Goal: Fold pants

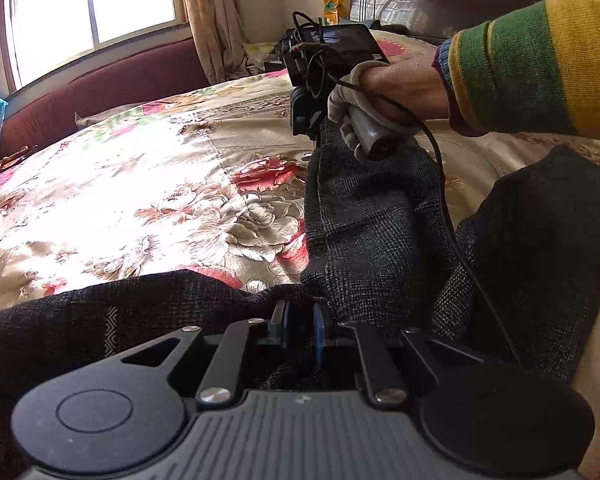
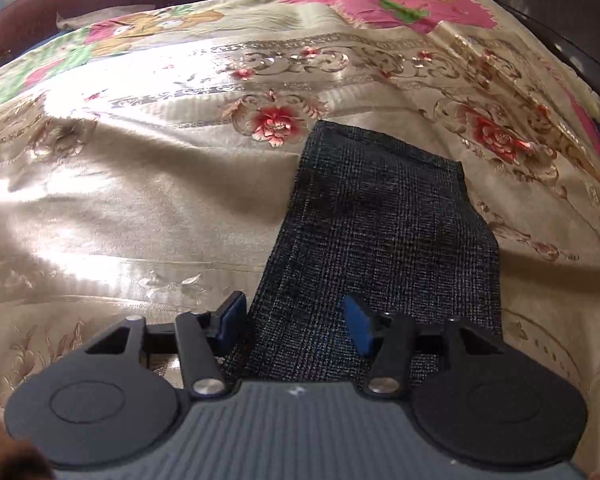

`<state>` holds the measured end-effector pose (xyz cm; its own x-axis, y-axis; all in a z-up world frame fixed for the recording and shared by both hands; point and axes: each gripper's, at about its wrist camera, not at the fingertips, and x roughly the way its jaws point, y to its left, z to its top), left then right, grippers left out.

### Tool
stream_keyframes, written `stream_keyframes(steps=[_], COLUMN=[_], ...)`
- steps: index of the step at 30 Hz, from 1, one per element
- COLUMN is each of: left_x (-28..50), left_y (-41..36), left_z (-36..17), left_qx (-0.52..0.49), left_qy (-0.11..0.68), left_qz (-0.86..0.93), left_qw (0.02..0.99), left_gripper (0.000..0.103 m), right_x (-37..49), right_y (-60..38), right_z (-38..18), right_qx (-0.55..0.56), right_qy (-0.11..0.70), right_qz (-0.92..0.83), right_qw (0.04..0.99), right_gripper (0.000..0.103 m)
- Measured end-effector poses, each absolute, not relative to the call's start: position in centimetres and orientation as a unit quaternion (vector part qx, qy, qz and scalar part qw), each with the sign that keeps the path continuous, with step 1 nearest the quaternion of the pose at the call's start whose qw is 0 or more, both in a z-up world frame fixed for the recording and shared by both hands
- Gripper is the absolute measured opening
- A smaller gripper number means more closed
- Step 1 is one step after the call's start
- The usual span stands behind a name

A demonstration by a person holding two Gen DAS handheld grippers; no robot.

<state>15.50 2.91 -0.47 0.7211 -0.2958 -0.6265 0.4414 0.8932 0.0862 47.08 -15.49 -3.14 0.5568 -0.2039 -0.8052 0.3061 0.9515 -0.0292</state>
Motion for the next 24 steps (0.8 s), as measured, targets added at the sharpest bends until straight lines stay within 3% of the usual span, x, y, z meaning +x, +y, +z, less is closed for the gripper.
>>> stream_keyframes(steps=[1,2,10,17,20,24], left_x=[15.6,15.8,15.4,12.8,11.2,9.4], left_y=[2.9,2.8,1.5,-0.5,-1.9,-5.2], left_z=[-0.4,-0.5,0.3,2.8,3.6,1.8], left_qx=[0.116,0.117,0.139,0.164,0.177,0.230], left_qy=[0.315,0.316,0.320,0.292,0.278,0.301], left_qz=[-0.199,-0.198,-0.187,-0.213,-0.240,-0.272], left_qw=[0.921,0.921,0.918,0.918,0.913,0.885], left_gripper=[0.027,0.026,0.024,0.022,0.023,0.023], right_x=[46.9,46.5,38.2,21.4,13.9,9.0], right_y=[-16.0,-16.8,-24.6,-35.7,-39.4,-43.0], right_z=[-2.8,-2.3,4.7,11.6,10.1,1.4], right_qx=[0.056,0.060,0.155,0.254,0.292,0.337], right_qy=[0.450,0.454,0.391,0.295,0.288,0.345], right_qz=[-0.146,-0.138,-0.054,-0.041,-0.075,-0.141], right_qw=[0.879,0.878,0.906,0.920,0.909,0.864], right_gripper=[0.011,0.005,0.004,0.004,0.005,0.008])
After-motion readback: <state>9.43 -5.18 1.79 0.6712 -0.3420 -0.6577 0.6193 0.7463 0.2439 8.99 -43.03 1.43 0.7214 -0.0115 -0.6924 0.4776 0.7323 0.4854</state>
